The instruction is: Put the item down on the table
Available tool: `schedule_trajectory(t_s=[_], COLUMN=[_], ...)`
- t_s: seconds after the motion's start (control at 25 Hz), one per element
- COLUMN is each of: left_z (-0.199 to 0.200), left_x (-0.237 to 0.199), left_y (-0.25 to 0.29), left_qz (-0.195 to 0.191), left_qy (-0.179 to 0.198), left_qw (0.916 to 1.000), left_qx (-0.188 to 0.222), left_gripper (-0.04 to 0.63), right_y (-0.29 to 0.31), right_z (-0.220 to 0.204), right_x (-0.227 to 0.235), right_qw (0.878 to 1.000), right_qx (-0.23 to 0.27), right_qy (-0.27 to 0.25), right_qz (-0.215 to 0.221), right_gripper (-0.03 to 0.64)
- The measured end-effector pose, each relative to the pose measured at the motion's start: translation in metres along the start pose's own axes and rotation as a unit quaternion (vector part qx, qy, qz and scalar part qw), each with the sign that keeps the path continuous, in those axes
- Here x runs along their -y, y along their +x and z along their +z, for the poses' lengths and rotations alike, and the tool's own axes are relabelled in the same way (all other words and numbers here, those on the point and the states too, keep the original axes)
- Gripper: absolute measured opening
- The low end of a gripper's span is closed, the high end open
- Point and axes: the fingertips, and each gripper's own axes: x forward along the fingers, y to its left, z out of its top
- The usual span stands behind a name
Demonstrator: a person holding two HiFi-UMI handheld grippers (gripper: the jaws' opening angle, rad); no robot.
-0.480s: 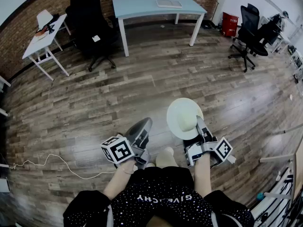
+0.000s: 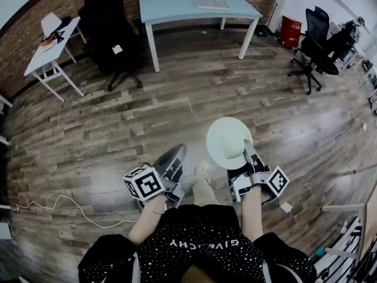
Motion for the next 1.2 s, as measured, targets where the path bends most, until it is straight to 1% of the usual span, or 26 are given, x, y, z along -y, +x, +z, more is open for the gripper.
schedule_trajectory(t_s=[0.2, 0.36, 0.56, 0.72, 0.92, 1.0, 1.2], left_z=[0.04, 0.072, 0.101, 0.116, 0.13, 0.138, 0.159], left_x=[-0.016, -0.031, -0.05, -0.062, -0.076, -0.084, -0.103], left_y=[0.067, 0.128, 0.206, 0.255, 0.299, 0.31, 0.322], left_qz=[0.003, 0.009, 0.01, 0.009, 0.005, 0.01, 0.017], left_qy=[0.002, 0.002, 0.004, 0.003, 0.002, 0.005, -0.004], left_qw=[0.9998, 0.9995, 0.9996, 0.9998, 1.0, 0.9999, 0.9996], left_qx=[0.018, 0.03, 0.027, 0.017, 0.001, 0.004, 0.02], left_gripper=[0.011, 0.011, 0.011, 0.011, 0.011, 0.011, 0.011], right_y=[0.074, 0.133, 0.198, 0.236, 0.276, 0.29, 0.323], right_z=[0.045, 0.087, 0.138, 0.167, 0.19, 0.195, 0.2], right_x=[-0.007, -0.005, 0.003, 0.013, 0.023, 0.026, 0.033], right_qw=[1.0, 0.999, 0.999, 0.999, 0.999, 0.999, 0.998], right_qx=[-0.019, -0.032, -0.036, -0.037, -0.042, -0.047, -0.059], right_qy=[-0.013, -0.017, -0.017, -0.014, -0.016, -0.015, -0.021], right_qz=[0.01, 0.009, 0.008, -0.003, -0.013, -0.012, -0.013], right_gripper=[0.026, 0.026, 0.026, 0.026, 0.026, 0.026, 0.026])
